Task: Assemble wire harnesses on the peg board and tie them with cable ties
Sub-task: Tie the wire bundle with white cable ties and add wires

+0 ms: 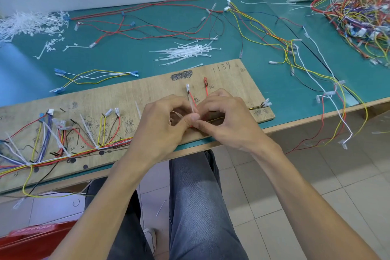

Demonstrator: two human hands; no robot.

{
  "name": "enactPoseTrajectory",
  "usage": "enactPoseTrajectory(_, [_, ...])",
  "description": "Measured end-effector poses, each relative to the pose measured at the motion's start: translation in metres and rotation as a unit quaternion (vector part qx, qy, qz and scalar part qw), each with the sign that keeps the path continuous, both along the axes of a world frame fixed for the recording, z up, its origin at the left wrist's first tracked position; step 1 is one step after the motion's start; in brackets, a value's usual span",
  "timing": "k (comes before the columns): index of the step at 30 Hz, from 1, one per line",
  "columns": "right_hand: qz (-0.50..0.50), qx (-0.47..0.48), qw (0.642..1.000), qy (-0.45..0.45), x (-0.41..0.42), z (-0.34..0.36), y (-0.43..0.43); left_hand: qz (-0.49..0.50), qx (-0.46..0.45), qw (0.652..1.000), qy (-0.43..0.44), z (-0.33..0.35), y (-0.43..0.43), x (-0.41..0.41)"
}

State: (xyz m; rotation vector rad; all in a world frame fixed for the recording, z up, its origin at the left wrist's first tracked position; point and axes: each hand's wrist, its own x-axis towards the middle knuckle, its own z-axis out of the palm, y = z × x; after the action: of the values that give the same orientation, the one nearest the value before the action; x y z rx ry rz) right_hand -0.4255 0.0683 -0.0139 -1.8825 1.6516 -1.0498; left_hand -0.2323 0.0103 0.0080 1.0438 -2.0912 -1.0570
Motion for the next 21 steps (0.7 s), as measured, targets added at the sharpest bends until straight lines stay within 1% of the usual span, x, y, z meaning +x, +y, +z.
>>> enactPoseTrajectory(5, [0.036, 0.024, 0.997, 0.067, -0.001, 0.009, -0.004, 0.067, -0.089, 0.994, -0.011, -0.001, 0.005, -0.013])
enactPoseTrajectory(9, [0.039, 0.031, 0.996, 0.075, -0.002, 0.012, -0.007, 0.139, -0.105, 0.985, 0.011, -0.004, 0.007, -0.028])
enactPoseTrajectory(11, [0.038, 0.038, 0.996, 0.072, -0.002, 0.013, -0.008, 0.159, -0.113, 0.981, 0.014, -0.006, 0.007, -0.032])
enactPoseTrajectory(14, [0.036, 0.046, 0.996, 0.068, -0.004, 0.012, -0.009, 0.167, -0.116, 0.979, 0.011, -0.009, 0.007, -0.034])
enactPoseTrajectory(17, [0.037, 0.046, 0.996, 0.071, -0.004, 0.012, -0.009, 0.154, -0.131, 0.979, 0.008, -0.008, 0.006, -0.032])
enactPoseTrajectory(21, [0.042, 0.033, 0.997, 0.06, -0.005, 0.01, -0.006, 0.109, -0.145, 0.982, -0.046, -0.001, 0.002, -0.019])
